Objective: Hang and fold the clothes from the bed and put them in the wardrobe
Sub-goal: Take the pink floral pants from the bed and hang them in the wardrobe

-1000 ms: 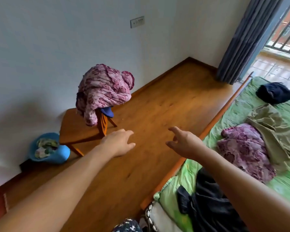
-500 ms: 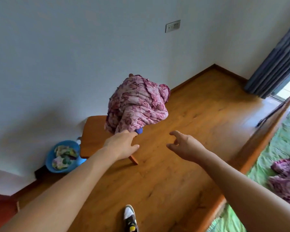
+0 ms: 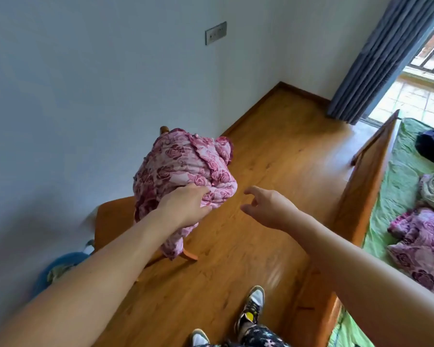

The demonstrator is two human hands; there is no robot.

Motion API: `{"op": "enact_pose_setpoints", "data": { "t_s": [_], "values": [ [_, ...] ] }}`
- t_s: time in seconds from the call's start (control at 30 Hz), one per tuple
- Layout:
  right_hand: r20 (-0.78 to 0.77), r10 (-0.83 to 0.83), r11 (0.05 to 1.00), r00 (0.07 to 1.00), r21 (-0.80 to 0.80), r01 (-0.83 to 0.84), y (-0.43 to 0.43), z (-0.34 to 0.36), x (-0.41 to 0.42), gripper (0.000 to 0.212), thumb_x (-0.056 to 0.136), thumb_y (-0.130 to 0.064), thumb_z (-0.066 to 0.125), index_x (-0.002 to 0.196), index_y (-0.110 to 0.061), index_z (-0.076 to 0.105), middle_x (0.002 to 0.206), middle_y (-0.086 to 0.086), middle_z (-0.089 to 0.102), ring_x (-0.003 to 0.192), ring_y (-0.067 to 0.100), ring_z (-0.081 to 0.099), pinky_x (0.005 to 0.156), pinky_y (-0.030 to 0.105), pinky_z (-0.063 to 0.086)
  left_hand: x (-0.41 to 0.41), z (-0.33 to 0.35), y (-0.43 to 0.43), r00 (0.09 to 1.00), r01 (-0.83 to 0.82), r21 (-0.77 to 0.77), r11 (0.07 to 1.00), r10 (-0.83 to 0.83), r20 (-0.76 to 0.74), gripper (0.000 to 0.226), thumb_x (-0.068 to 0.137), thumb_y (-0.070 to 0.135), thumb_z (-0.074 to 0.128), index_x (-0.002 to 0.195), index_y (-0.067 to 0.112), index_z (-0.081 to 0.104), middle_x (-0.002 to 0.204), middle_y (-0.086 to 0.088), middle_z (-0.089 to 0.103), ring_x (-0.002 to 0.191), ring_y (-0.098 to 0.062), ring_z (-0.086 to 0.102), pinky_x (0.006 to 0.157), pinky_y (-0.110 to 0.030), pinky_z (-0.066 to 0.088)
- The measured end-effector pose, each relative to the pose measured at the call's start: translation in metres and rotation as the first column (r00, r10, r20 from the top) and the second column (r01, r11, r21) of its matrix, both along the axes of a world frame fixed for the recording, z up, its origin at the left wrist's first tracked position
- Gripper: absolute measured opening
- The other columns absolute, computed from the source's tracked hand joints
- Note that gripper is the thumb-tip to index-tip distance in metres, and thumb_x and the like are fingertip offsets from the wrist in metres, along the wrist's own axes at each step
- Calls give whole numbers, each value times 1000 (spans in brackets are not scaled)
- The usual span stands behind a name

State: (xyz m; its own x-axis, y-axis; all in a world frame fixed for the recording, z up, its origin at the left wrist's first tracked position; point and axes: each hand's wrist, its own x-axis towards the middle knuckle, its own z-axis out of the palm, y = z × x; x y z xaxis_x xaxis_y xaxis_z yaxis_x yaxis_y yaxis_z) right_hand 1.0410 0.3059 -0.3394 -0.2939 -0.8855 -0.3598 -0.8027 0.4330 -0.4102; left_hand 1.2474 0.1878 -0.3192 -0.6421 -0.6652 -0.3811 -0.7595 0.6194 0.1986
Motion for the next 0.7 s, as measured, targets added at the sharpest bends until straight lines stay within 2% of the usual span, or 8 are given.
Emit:
{"op": "enact_pose_setpoints", "data": {
  "t_s": [0.27, 0.37, 0.5, 0.63, 0.7],
  "values": [
    [36, -157, 985, 987, -70, 159, -9, -7, -130, 48, 94, -54, 59, 135, -31, 53, 110, -2, 68, 91, 17, 66, 78, 33, 58, -161, -5, -31, 984, 177, -50, 983, -177, -2, 59, 97, 52, 53, 151, 31, 40, 154, -2, 44, 131, -25, 52, 97, -41, 52],
    [16, -211, 977, 977, -32, 211, -2, -13, -198, 48, 93, -57, 56, 134, -32, 53, 108, -3, 68, 92, 17, 66, 81, 39, 59, -240, -8, -34, 973, 231, -38, 972, -230, 14, 60, 97, 53, 54, 151, 32, 38, 157, 0, 41, 135, -25, 51, 100, -41, 53],
    [-25, -348, 937, 937, 4, 349, 34, -20, -297, 46, 93, -55, 58, 131, -29, 55, 97, -6, 65, 82, 16, 62, 70, 31, 55, -359, -12, -22, 933, 361, -24, 932, -361, 8, 60, 98, 54, 54, 152, 34, 37, 155, 2, 43, 133, -24, 52, 100, -43, 53],
    [-27, -510, 857, 860, 69, 511, 86, -25, -375, 44, 92, -55, 57, 127, -27, 57, 116, 5, 68, 103, 27, 65, 78, 32, 51, -464, -18, 6, 846, 532, 7, 847, -532, 40, 61, 97, 55, 53, 152, 34, 37, 152, 2, 45, 132, -25, 52, 100, -46, 54],
    [-35, -577, 810, 816, 102, 578, 112, -30, -406, 43, 92, -55, 56, 123, -26, 58, 119, 5, 68, 107, 28, 64, 80, 34, 51, -512, -25, 21, 784, 618, 24, 786, -618, 61, 61, 97, 56, 53, 151, 35, 37, 150, 2, 47, 130, -24, 54, 98, -44, 55]
  ]
}}
